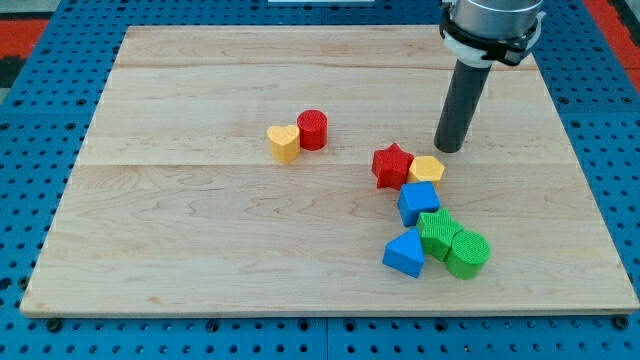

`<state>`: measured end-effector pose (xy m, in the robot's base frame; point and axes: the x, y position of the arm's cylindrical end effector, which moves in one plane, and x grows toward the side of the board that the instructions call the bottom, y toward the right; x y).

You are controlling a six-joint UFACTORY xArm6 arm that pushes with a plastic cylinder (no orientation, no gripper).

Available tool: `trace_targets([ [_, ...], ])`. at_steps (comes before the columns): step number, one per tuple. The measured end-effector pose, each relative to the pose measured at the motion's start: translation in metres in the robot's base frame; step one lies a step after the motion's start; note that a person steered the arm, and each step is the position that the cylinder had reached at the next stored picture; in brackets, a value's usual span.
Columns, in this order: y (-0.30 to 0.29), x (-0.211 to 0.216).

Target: Move the red star and yellow hexagon slightly left

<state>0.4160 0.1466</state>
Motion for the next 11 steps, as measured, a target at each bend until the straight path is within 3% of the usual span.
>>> trace_targets([
  [2,0.001,0.000],
  [3,0.008,0.007],
  [4,0.025,0.041],
  [8,0.020,0.058],
  [11,-0.071,0.042],
])
